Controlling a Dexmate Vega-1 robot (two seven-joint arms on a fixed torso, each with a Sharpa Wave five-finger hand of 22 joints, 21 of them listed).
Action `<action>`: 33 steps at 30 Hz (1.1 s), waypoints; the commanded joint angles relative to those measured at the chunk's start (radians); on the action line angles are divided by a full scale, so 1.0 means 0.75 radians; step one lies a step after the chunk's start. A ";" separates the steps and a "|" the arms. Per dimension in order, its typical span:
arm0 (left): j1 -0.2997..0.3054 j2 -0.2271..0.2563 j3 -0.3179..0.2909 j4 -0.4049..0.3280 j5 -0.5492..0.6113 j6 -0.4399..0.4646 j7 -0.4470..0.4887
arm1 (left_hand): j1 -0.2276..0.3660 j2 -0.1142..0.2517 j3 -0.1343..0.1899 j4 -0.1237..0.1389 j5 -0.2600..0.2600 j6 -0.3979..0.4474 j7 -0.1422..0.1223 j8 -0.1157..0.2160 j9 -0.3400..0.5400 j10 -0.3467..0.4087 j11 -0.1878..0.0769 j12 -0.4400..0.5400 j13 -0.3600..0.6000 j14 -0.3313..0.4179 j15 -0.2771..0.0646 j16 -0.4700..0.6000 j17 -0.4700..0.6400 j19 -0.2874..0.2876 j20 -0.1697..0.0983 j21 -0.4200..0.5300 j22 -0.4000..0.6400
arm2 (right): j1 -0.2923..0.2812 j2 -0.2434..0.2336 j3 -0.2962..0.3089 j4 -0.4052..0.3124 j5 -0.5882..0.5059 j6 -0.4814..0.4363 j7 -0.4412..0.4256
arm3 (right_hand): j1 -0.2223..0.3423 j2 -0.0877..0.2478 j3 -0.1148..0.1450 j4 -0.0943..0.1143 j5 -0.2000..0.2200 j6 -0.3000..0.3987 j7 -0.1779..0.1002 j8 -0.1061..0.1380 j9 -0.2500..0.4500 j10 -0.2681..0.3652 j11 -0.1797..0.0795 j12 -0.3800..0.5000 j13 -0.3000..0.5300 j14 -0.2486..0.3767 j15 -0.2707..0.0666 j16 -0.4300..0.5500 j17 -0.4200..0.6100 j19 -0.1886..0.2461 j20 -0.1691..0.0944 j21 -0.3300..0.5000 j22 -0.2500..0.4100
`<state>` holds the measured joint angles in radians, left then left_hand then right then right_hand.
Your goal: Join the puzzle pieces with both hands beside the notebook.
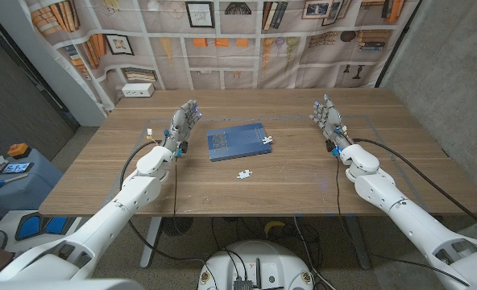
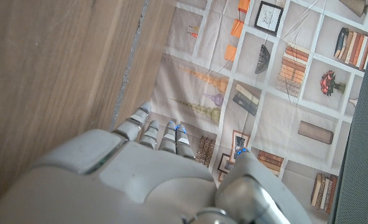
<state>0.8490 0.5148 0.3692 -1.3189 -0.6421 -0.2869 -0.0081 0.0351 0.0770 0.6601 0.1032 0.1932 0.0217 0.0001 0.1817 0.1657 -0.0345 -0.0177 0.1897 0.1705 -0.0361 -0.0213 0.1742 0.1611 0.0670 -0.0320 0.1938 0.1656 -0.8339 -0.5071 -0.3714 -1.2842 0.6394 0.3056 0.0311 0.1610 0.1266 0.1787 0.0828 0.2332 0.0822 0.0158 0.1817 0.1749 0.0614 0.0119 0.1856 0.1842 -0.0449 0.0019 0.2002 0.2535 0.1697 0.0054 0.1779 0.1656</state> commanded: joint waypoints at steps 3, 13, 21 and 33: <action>0.062 0.035 -0.017 -0.098 0.024 0.023 0.074 | 0.016 0.085 0.015 -0.021 0.006 0.024 -0.009 0.008 0.007 0.008 -0.007 0.010 0.002 0.008 -0.008 0.008 0.003 0.019 -0.001 0.008 0.004 | -0.008 -0.020 -0.008 -0.019 -0.046 0.025 -0.016 | 0.017 -0.004 0.010 -0.005 0.009 0.023 -0.002 0.010 0.002 0.024 -0.002 0.010 0.003 0.004 -0.005 0.009 0.003 0.013 0.000 0.008 0.003; 0.097 0.062 -0.038 -0.144 0.011 0.040 0.091 | 0.028 0.086 0.021 -0.045 0.004 0.037 -0.012 0.008 0.007 0.018 -0.014 0.010 0.002 0.018 -0.014 0.007 0.003 0.027 -0.001 0.007 0.005 | -0.032 -0.043 -0.021 -0.085 -0.139 0.062 -0.083 | 0.035 -0.008 0.020 -0.024 0.009 0.033 -0.014 0.012 0.002 0.047 -0.003 0.017 0.002 0.016 -0.012 0.010 -0.009 -0.003 -0.016 0.004 0.002; 0.124 0.073 -0.053 -0.161 0.013 0.029 0.108 | 0.033 0.087 0.025 -0.058 0.002 0.040 -0.014 0.006 0.007 0.020 -0.018 0.008 0.002 0.021 -0.015 0.005 0.003 0.029 -0.001 0.005 0.005 | -0.045 -0.105 -0.046 -0.166 -0.237 0.015 -0.121 | 0.050 -0.011 0.027 -0.040 0.008 0.038 -0.021 0.013 0.002 0.052 -0.003 0.016 0.002 0.017 -0.019 0.007 -0.017 -0.020 -0.030 0.000 0.002; 0.146 0.093 -0.067 -0.191 0.028 0.041 0.145 | 0.041 0.091 0.034 -0.081 0.000 0.044 -0.032 0.003 0.007 0.049 -0.037 0.012 0.002 0.035 -0.030 0.005 0.003 0.039 -0.001 0.005 0.006 | -0.006 -0.196 -0.089 -0.225 -0.390 -0.038 -0.112 | 0.072 -0.017 0.037 -0.067 0.004 0.034 -0.028 0.009 0.002 0.052 -0.007 0.013 0.002 -0.006 -0.030 -0.001 -0.027 -0.053 -0.059 -0.003 0.002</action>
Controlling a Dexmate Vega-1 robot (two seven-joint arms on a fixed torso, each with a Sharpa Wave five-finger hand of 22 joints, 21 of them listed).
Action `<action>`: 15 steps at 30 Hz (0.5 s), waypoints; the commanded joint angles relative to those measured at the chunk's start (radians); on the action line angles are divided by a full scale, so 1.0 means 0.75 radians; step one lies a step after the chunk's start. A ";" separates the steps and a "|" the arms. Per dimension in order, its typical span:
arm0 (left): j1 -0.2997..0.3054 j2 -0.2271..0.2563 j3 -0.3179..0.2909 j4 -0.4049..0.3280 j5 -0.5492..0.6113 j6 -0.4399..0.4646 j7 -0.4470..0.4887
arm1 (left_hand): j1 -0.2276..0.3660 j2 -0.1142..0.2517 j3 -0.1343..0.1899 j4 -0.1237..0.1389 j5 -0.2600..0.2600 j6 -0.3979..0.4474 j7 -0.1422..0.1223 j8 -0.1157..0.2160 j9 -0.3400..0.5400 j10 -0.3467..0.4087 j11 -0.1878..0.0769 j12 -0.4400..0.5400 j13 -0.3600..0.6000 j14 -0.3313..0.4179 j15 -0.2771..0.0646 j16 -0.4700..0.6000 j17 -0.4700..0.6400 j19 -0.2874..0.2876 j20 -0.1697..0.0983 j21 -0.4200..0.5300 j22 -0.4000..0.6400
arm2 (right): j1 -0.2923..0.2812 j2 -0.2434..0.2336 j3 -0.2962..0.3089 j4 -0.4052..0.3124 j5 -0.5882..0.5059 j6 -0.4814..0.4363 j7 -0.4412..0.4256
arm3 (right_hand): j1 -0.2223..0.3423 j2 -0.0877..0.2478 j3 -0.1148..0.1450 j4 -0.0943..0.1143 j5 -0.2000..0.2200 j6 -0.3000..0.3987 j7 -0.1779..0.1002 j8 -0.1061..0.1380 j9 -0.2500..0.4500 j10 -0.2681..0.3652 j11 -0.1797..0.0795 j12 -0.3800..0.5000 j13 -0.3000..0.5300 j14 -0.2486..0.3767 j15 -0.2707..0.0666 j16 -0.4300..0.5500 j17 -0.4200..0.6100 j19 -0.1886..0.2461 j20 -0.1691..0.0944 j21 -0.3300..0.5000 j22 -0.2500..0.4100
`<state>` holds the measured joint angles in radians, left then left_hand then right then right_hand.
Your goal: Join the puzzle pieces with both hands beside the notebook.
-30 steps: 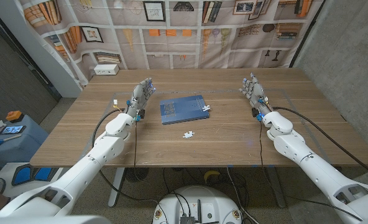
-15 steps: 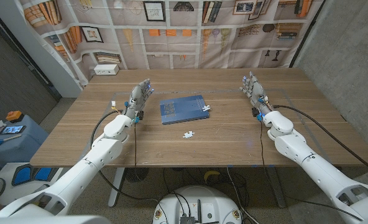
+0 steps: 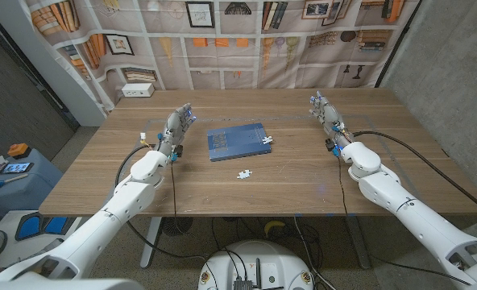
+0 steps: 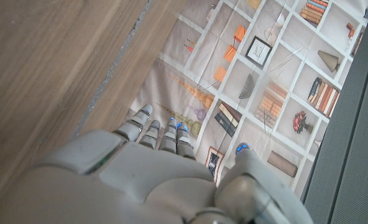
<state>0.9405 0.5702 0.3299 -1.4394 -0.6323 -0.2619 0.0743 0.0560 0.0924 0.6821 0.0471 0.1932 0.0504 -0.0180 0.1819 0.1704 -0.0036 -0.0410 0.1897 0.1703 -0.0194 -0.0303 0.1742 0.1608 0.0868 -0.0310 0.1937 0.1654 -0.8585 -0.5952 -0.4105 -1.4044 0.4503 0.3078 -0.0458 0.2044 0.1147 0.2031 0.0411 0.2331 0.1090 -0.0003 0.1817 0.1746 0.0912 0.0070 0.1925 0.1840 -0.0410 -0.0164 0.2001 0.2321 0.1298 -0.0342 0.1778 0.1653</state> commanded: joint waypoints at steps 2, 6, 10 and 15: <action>0.024 0.013 -0.017 -0.029 0.014 0.004 0.041 | 0.014 0.070 0.006 -0.009 0.000 0.006 -0.009 0.003 0.001 0.009 -0.006 0.012 0.002 0.016 -0.018 0.005 0.004 0.015 -0.003 0.006 0.006 | 0.030 -0.087 -0.041 -0.071 -0.150 -0.046 -0.006 | 0.016 -0.002 0.005 -0.014 0.003 -0.002 -0.007 0.009 0.002 0.012 -0.001 0.004 0.002 -0.010 -0.007 -0.001 0.000 -0.001 -0.007 -0.003 0.002; 0.024 0.021 -0.014 -0.039 0.017 0.018 0.041 | 0.015 0.071 0.007 -0.012 -0.001 0.006 -0.010 0.002 0.001 0.011 -0.007 0.011 0.002 0.018 -0.018 0.005 0.004 0.019 -0.003 0.007 0.006 | 0.039 -0.116 -0.052 -0.095 -0.192 -0.069 0.000 | 0.022 -0.004 0.007 -0.021 0.001 -0.008 -0.010 0.006 0.002 0.006 -0.003 0.001 0.002 -0.011 -0.007 -0.001 -0.003 -0.004 -0.009 -0.001 0.002; 0.024 0.016 -0.014 -0.040 0.020 0.019 0.051 | 0.015 0.071 0.008 -0.015 -0.001 0.007 -0.011 0.002 0.001 0.010 -0.009 0.010 0.002 0.021 -0.018 0.006 0.004 0.023 -0.003 0.008 0.006 | 0.048 -0.137 -0.061 -0.118 -0.233 -0.094 -0.003 | 0.027 -0.008 0.009 -0.029 -0.001 -0.017 -0.016 0.003 0.002 0.001 -0.004 -0.001 0.002 -0.012 -0.008 -0.001 -0.005 -0.009 -0.012 -0.001 0.002; 0.010 0.017 -0.009 -0.030 0.014 0.033 0.037 | 0.015 0.072 0.010 -0.019 -0.002 0.009 -0.012 0.002 0.002 0.014 -0.009 0.009 0.002 0.028 -0.020 0.007 0.004 0.029 -0.001 0.009 0.007 | 0.078 -0.187 -0.091 -0.170 -0.330 -0.168 0.003 | 0.039 -0.014 0.012 -0.046 -0.006 -0.014 -0.027 0.006 0.002 0.010 -0.002 0.002 0.003 0.004 -0.014 0.005 -0.010 0.009 -0.017 0.009 0.002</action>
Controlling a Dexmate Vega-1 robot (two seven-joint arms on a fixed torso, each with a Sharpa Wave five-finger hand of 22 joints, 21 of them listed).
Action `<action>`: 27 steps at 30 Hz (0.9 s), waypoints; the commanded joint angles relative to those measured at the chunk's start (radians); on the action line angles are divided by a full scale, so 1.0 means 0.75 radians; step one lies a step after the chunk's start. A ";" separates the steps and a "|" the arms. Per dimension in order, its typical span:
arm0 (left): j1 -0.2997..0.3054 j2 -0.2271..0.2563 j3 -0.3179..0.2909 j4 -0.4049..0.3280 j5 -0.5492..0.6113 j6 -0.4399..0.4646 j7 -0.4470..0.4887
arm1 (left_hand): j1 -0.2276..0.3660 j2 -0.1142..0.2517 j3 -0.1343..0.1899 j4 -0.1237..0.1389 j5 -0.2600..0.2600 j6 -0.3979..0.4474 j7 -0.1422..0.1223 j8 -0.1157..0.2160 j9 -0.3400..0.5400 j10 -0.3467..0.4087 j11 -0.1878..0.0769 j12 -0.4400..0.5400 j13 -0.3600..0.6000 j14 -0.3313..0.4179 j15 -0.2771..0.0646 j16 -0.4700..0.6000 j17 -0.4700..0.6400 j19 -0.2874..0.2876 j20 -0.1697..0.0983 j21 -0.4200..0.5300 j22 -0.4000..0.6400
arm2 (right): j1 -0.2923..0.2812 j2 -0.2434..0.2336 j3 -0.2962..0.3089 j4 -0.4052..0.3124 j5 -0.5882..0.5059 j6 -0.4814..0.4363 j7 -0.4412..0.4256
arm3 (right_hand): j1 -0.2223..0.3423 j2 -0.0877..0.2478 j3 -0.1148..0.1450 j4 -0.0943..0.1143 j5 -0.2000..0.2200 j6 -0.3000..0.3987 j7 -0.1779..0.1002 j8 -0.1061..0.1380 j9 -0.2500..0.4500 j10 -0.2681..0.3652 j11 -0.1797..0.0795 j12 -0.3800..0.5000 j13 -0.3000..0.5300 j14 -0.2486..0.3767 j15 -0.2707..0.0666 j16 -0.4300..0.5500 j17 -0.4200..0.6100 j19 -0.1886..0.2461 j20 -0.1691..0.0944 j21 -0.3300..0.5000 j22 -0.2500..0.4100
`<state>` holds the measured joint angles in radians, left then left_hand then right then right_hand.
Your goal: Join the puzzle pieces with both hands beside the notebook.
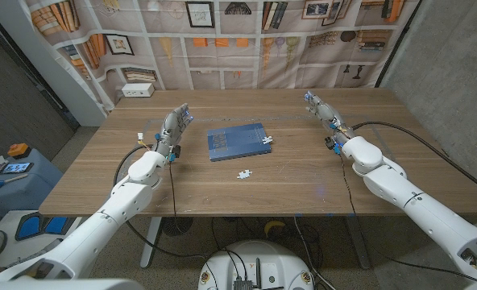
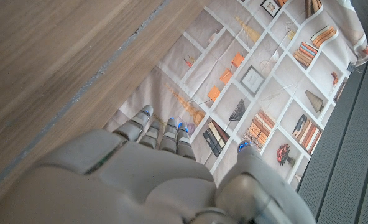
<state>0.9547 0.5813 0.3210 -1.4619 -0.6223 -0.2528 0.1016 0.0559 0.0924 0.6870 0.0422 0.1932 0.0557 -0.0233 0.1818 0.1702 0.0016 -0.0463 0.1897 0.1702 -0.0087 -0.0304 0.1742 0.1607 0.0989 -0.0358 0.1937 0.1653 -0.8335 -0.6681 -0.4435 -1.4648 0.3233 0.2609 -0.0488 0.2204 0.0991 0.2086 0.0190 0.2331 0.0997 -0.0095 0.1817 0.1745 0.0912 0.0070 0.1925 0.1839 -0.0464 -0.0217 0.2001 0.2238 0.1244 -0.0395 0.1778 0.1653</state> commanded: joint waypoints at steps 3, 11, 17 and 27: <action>-0.023 0.004 0.006 0.014 0.005 0.024 -0.008 | 0.015 0.072 0.005 -0.015 -0.002 0.003 -0.003 0.002 0.002 0.010 -0.006 0.010 0.002 0.016 -0.019 0.007 0.005 0.014 0.005 0.009 0.007 | 0.066 -0.100 -0.059 -0.086 -0.185 -0.108 0.029 | 0.020 0.005 0.005 -0.021 -0.007 0.000 -0.020 0.006 0.003 0.014 -0.002 0.004 0.003 0.011 -0.005 0.005 0.000 0.019 -0.010 0.010 0.002; -0.052 -0.017 0.014 0.051 0.006 0.017 -0.013 | 0.014 0.074 0.008 -0.019 -0.003 0.010 0.001 0.003 0.002 0.014 -0.004 0.008 0.002 0.020 -0.019 0.006 0.005 0.020 0.007 0.009 0.007 | 0.111 -0.130 -0.095 -0.092 -0.316 -0.118 0.022 | 0.034 -0.006 0.008 -0.048 -0.018 -0.024 -0.050 0.001 0.004 -0.015 -0.007 -0.006 0.005 -0.021 0.014 -0.004 -0.005 0.000 0.019 0.006 0.003; -0.063 -0.021 0.015 0.069 0.001 0.018 -0.020 | 0.012 0.075 0.011 -0.021 -0.003 0.020 0.004 0.005 0.003 0.020 -0.005 0.009 0.002 0.024 -0.018 0.006 0.006 0.024 0.008 0.009 0.007 | 0.146 -0.175 -0.119 -0.114 -0.399 -0.149 0.067 | 0.057 -0.014 0.015 -0.074 -0.025 -0.020 -0.068 0.006 0.006 -0.036 -0.015 -0.010 0.007 -0.037 0.021 -0.007 -0.008 -0.007 0.028 0.006 0.003; -0.069 -0.026 0.009 0.085 -0.001 0.020 -0.005 | 0.009 0.076 0.013 -0.023 -0.004 0.025 0.005 0.005 0.003 0.022 -0.005 0.007 0.003 0.030 -0.019 0.006 0.007 0.028 0.009 0.008 0.007 | 0.217 -0.231 -0.163 -0.152 -0.527 -0.168 0.166 | 0.139 -0.031 0.046 -0.156 -0.047 -0.045 -0.094 0.012 0.011 -0.088 -0.021 -0.013 0.010 -0.067 0.043 -0.009 -0.014 -0.031 0.044 0.004 0.003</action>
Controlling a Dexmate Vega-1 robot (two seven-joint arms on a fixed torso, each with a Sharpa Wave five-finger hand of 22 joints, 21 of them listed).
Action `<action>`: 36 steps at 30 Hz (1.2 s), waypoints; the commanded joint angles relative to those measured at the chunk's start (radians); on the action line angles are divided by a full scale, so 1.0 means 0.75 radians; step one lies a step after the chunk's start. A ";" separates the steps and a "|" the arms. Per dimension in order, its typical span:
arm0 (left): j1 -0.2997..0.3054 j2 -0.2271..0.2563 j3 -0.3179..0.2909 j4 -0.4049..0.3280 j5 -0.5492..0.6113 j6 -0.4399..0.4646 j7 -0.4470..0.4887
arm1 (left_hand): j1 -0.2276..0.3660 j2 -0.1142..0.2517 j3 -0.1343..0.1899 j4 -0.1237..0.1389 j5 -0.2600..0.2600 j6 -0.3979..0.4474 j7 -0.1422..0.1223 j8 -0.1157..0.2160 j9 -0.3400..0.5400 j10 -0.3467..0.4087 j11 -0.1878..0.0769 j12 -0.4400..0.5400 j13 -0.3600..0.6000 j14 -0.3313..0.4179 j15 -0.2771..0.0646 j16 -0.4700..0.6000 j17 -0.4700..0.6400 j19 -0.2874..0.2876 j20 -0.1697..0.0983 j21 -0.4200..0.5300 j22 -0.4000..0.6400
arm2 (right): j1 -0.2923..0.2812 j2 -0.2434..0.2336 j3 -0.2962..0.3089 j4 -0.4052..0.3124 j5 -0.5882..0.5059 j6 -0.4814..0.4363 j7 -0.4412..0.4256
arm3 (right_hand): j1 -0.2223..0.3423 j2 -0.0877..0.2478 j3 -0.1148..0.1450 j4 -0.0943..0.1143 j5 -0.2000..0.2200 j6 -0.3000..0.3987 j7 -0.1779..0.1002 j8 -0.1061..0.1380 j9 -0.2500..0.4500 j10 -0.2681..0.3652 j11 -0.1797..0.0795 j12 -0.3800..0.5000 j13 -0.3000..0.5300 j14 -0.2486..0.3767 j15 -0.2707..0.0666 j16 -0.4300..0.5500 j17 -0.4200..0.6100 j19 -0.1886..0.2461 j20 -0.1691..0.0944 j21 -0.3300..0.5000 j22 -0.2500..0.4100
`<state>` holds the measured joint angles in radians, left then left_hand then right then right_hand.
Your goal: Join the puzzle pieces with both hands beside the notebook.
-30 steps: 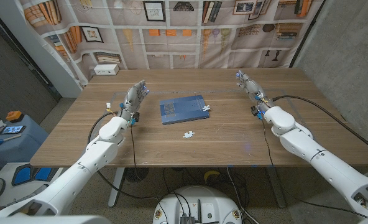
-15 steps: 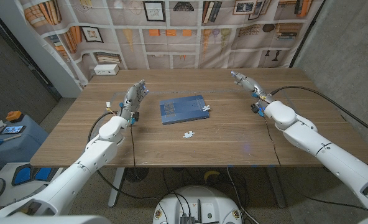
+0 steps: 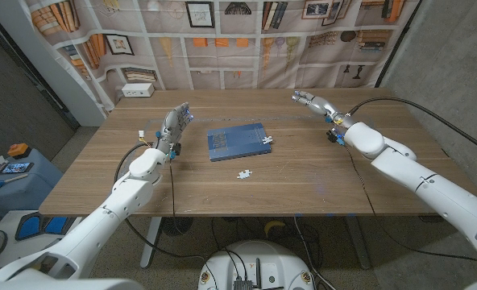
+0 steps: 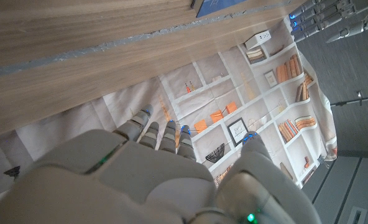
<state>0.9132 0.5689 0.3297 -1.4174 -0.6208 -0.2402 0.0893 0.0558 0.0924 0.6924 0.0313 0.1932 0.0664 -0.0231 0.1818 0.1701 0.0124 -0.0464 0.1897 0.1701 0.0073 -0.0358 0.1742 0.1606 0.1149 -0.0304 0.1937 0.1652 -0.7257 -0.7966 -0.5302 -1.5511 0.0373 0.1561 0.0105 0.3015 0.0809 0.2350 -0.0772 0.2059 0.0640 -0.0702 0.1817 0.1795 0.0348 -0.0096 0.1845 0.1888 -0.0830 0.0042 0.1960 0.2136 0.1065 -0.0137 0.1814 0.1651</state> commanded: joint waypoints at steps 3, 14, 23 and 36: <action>-0.016 -0.011 -0.001 0.032 -0.008 0.004 0.004 | 0.008 0.077 0.007 -0.009 -0.004 0.011 0.004 0.005 0.003 0.008 -0.006 0.006 0.003 0.010 -0.012 0.006 0.007 0.009 0.003 0.009 0.008 | 0.093 -0.068 -0.060 -0.049 -0.179 -0.042 0.116 | 0.061 -0.015 0.022 -0.057 -0.013 -0.001 -0.026 0.015 0.006 -0.028 0.001 -0.002 0.005 -0.029 0.018 -0.003 -0.002 -0.017 0.027 -0.001 0.004; -0.023 -0.015 0.002 0.049 -0.012 0.001 -0.007 | 0.004 0.078 0.010 -0.011 -0.005 0.014 0.003 0.004 0.004 0.010 -0.006 0.005 0.003 0.012 -0.013 0.005 0.008 0.010 0.004 0.007 0.008 | 0.149 -0.103 -0.086 -0.110 -0.256 -0.105 0.231 | 0.163 -0.045 0.058 -0.130 -0.002 -0.038 -0.071 0.018 0.013 -0.098 -0.004 -0.003 0.009 -0.093 0.047 -0.009 -0.003 -0.067 0.079 -0.006 0.005; -0.023 -0.024 0.009 0.048 -0.005 0.000 0.004 | 0.001 0.080 0.013 -0.011 -0.005 0.017 0.004 0.004 0.004 0.013 -0.005 0.004 0.003 0.012 -0.013 0.004 0.009 0.011 0.002 0.006 0.008 | 0.214 -0.119 -0.129 -0.151 -0.353 -0.151 0.339 | 0.233 -0.071 0.081 -0.144 0.015 -0.016 -0.077 0.038 0.019 -0.143 0.009 -0.002 0.011 -0.118 0.092 -0.005 -0.003 -0.101 0.126 -0.006 0.005; -0.014 -0.024 0.014 0.039 0.001 0.009 0.017 | -0.003 0.084 0.017 -0.009 -0.005 0.021 0.006 0.004 0.004 0.014 0.000 0.003 0.003 0.011 -0.012 0.003 0.009 0.009 0.002 0.004 0.008 | 0.313 -0.104 -0.192 -0.166 -0.461 -0.185 0.496 | 0.303 -0.122 0.099 -0.142 0.035 -0.076 -0.042 0.026 0.027 -0.231 0.066 -0.004 0.016 -0.153 0.158 0.000 -0.001 -0.141 0.148 -0.003 0.006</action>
<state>0.8983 0.5533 0.3366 -1.3843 -0.6227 -0.2368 0.0964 0.0558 0.0923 0.6996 0.0243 0.1932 0.0735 -0.0158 0.1818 0.1699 0.0213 -0.0445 0.1897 0.1700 0.0109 -0.0321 0.1742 0.1655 0.1148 -0.0304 0.1937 0.1703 -0.5533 -0.8806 -0.6331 -1.6603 -0.2329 0.0450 0.2878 0.5098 -0.0064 0.3014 -0.1861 0.2259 0.0225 -0.1002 0.2003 0.1950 -0.1260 0.0379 0.1809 0.1982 -0.1714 0.1111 0.1922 0.2093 0.0085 0.0950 0.1773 0.1651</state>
